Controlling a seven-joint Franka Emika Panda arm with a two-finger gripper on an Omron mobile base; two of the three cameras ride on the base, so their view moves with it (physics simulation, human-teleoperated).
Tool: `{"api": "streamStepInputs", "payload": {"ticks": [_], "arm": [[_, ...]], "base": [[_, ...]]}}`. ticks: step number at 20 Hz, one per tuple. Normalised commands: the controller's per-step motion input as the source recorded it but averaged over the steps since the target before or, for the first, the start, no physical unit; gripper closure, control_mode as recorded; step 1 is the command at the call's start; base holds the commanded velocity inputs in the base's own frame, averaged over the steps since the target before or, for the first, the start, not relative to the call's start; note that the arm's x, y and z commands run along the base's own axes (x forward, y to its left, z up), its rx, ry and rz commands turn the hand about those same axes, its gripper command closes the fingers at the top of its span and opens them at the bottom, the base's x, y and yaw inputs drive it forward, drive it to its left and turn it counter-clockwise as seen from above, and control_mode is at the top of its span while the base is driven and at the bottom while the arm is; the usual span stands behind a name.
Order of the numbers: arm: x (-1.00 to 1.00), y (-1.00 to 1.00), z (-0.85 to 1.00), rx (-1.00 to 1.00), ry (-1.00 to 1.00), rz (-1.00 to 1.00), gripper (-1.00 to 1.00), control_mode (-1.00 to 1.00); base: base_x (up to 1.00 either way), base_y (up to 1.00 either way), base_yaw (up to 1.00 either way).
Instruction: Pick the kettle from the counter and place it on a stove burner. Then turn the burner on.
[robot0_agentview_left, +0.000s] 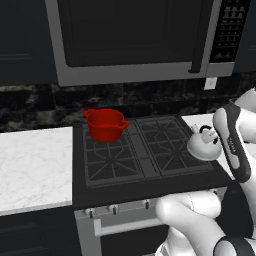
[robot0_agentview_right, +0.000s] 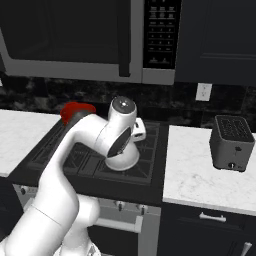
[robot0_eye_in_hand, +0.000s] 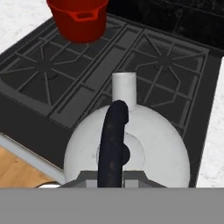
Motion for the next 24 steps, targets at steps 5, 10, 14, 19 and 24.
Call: {"api": "streamStepInputs", "payload": {"ticks": [5, 10, 14, 19, 24], "arm": [[0.00, 1.00, 0.15, 0.00, 0.00, 0.06, 1.00, -1.00], [0.00, 1.00, 0.05, 0.00, 0.00, 0.07, 1.00, -1.00], [0.00, 1.00, 0.04, 0.00, 0.00, 0.08, 1.00, -1.00], [0.01, 0.99, 0.04, 0.00, 0.00, 0.05, 1.00, -1.00], [0.10, 0.87, 0.00, 0.00, 0.00, 0.02, 1.00, -1.00]], "base": [[0.00, 0.00, 0.00], [0.00, 0.00, 0.00], [0.00, 0.00, 0.00], [0.00, 0.00, 0.00], [0.00, 0.00, 0.00]]}}
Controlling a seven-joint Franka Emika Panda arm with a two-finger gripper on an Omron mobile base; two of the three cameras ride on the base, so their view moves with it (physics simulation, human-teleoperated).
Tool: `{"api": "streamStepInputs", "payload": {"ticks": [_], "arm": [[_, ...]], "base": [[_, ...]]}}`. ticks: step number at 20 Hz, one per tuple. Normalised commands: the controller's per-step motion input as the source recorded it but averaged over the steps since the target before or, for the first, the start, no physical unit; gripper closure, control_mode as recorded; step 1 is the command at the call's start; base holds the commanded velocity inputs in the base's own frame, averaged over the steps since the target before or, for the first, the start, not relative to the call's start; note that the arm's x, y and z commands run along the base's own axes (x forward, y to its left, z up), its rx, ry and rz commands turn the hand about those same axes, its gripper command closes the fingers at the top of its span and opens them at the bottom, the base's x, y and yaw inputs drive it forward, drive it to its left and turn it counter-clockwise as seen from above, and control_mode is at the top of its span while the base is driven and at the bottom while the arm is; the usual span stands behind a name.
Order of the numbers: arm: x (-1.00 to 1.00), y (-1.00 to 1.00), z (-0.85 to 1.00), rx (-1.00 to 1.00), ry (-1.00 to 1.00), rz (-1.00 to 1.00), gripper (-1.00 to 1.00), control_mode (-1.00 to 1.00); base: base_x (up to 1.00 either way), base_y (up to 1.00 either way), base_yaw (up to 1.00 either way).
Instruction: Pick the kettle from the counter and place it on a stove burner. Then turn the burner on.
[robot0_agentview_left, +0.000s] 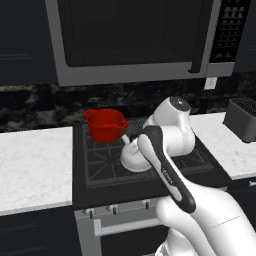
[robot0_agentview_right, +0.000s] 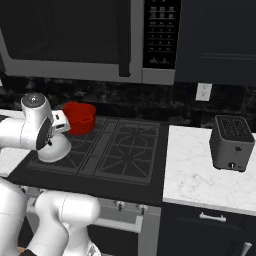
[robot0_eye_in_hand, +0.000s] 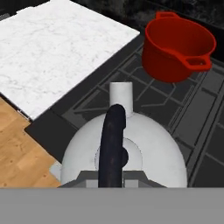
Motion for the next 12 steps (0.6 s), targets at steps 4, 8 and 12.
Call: {"api": "streamStepInputs", "payload": {"ticks": [4, 8, 12], "arm": [[0.15, 0.58, 0.00, 0.01, 0.00, 0.01, 1.00, -1.00], [0.17, 0.42, 0.00, 0.03, 0.00, 0.00, 1.00, -1.00], [0.22, 0.21, 0.00, 0.02, 0.00, 0.00, 1.00, -1.00]], "base": [[0.00, 0.00, 0.00], [0.00, 0.00, 0.00], [0.00, 0.00, 0.00]]}}
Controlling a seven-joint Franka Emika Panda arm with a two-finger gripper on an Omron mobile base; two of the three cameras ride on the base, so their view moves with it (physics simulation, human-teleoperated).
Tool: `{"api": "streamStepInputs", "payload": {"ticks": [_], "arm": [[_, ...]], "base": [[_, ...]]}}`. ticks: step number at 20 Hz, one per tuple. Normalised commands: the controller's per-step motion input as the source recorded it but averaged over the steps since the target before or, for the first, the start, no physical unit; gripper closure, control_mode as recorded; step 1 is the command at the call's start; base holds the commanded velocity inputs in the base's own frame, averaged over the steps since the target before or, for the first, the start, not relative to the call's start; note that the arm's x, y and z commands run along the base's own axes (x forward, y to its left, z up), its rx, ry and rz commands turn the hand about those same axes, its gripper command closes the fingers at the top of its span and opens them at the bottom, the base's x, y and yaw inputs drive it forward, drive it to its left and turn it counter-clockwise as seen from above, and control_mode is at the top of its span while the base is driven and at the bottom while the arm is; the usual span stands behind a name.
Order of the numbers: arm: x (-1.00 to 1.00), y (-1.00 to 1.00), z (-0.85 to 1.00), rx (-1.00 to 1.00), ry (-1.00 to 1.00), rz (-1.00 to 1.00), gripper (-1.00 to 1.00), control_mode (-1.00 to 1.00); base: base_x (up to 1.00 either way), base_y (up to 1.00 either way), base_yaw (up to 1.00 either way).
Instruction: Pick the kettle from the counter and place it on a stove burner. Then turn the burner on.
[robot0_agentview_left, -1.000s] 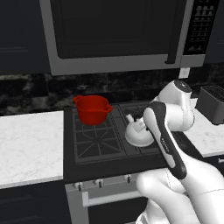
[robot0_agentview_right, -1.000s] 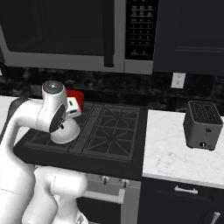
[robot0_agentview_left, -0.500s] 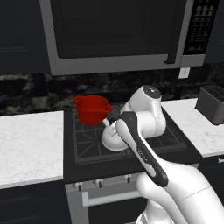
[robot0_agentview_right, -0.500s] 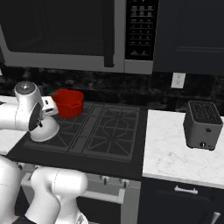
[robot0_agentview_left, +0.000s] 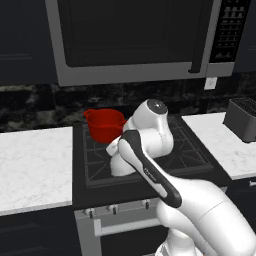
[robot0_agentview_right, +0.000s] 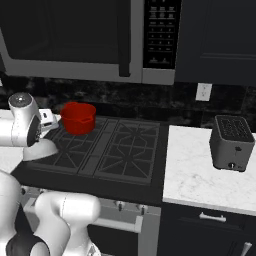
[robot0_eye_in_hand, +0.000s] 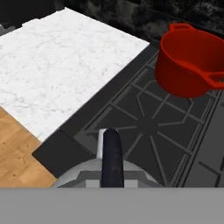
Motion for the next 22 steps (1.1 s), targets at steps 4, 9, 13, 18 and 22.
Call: {"api": "streamStepInputs", "payload": {"ticks": [4, 9, 13, 18, 22], "arm": [[0.26, 0.01, 0.00, 0.03, 0.00, 0.00, 1.00, -1.00], [0.34, 0.00, -0.03, 0.03, 0.00, -0.01, 1.00, -1.00], [0.49, 0.00, -0.18, 0.03, -0.01, -0.04, 1.00, -1.00], [0.50, 0.01, -0.23, 0.01, -0.01, -0.03, 1.00, -1.00], [0.43, 0.10, -0.29, 0.00, -0.02, 0.00, 1.00, -1.00]], "base": [[0.00, 0.00, 0.00], [0.00, 0.00, 0.00], [0.00, 0.00, 0.00], [0.00, 0.00, 0.00], [0.00, 0.00, 0.00]]}}
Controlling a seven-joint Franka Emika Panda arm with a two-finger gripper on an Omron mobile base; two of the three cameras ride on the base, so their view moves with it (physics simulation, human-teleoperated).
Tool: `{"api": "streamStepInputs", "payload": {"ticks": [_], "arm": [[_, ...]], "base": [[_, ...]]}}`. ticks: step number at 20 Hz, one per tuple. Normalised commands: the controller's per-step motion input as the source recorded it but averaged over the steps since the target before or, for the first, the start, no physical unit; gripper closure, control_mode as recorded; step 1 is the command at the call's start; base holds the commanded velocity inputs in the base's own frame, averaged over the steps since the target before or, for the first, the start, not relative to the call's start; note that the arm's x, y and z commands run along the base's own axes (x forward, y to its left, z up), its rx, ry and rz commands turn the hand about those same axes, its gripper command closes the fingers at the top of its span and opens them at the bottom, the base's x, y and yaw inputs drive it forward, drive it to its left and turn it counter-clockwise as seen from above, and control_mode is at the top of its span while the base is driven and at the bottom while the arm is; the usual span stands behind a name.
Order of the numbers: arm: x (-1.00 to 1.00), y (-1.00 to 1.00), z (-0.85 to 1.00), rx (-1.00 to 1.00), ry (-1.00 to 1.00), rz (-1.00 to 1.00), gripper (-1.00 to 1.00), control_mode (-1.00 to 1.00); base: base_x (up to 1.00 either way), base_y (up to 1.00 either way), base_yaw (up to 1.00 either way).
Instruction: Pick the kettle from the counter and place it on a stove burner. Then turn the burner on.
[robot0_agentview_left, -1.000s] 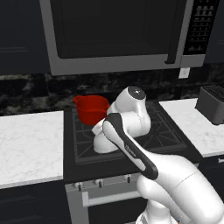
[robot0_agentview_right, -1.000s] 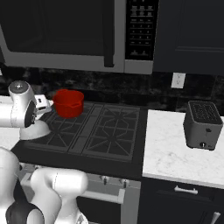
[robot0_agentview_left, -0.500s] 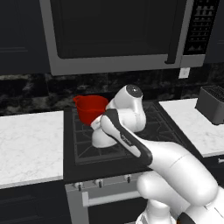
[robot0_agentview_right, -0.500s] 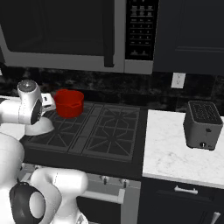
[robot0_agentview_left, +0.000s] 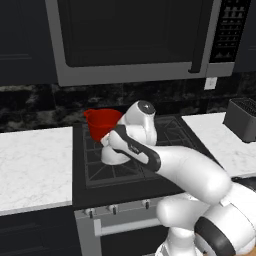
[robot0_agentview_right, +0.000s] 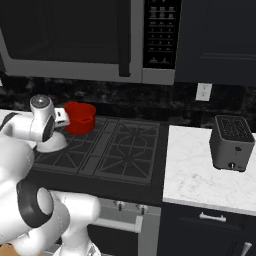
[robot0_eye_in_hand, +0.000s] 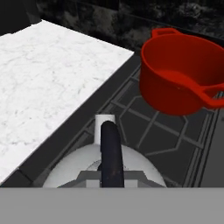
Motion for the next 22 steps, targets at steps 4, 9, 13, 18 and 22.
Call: {"api": "streamStepInputs", "payload": {"ticks": [4, 9, 13, 18, 22], "arm": [[0.41, 0.13, -0.30, 0.00, -0.01, 0.00, 1.00, -1.00], [0.39, 0.07, -0.31, 0.00, 0.00, 0.00, 1.00, -1.00], [0.36, 0.09, -0.30, 0.00, -0.01, 0.00, 1.00, -1.00], [0.38, 0.16, -0.26, 0.00, 0.00, 0.00, 1.00, -1.00], [0.38, 0.14, -0.22, 0.00, 0.00, 0.00, 1.00, -1.00]], "base": [[0.00, 0.00, 0.00], [0.00, 0.00, 0.00], [0.00, 0.00, 0.00], [0.00, 0.00, 0.00], [0.00, 0.00, 0.00]]}}
